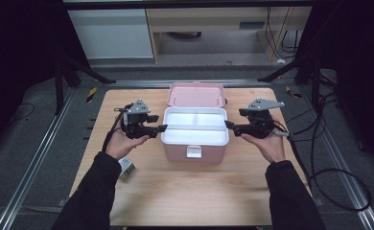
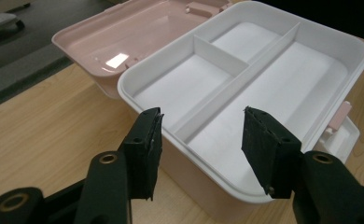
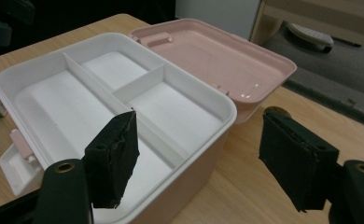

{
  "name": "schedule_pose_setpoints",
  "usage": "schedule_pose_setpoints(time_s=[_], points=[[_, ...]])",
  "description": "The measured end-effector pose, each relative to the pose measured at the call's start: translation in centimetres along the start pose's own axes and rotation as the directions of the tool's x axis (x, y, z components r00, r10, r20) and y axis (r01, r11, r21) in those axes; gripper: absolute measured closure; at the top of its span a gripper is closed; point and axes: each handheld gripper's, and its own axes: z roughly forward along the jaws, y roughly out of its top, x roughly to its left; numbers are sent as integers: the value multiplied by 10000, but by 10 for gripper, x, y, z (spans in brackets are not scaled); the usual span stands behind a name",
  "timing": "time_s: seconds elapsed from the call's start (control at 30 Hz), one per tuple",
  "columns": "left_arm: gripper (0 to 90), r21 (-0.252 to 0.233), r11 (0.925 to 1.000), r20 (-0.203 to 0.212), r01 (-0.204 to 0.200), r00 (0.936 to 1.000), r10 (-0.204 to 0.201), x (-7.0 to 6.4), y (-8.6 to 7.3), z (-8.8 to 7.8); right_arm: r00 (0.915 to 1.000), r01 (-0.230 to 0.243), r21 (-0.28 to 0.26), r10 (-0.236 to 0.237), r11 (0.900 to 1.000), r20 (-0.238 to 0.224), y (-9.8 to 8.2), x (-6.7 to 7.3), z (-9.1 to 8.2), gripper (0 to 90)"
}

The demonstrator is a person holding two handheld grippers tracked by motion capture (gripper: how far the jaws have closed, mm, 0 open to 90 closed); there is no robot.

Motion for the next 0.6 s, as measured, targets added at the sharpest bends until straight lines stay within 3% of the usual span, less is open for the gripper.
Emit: schedule_pose_setpoints(time_s=[0.13, 0.27, 0.33, 0.43, 0.5, 0.6], points=[[456, 408, 9974, 304, -598, 9978, 586, 8, 10, -2, 9977, 577, 15, -576, 9983, -354, 15, -3, -2, 288], [448, 781, 9890, 764, -1258, 9898, 1199, 13, 23, -3, 9887, 1312, 352, -1282, 9907, -776, 28, -7, 1, 298], [456, 1066, 9809, 863, -1627, 9843, 1539, 16, 29, -1, 9829, 1579, 481, -1523, 9863, -1036, 34, -9, 4, 311], [465, 1528, 9630, 969, -2218, 9732, 2087, 20, 40, 4, 9762, 1836, 658, -1740, 9808, -1297, 41, -14, 8, 318], [478, 1749, 9542, 1143, -2427, 9676, 2251, 22, 45, 7, 9720, 1973, 790, -1844, 9772, -1457, 45, -17, 10, 326], [484, 2182, 9318, 1492, -2900, 9535, 2618, 25, 53, 13, 9612, 2364, 1001, -2176, 9665, -1693, 50, -19, 13, 343]])
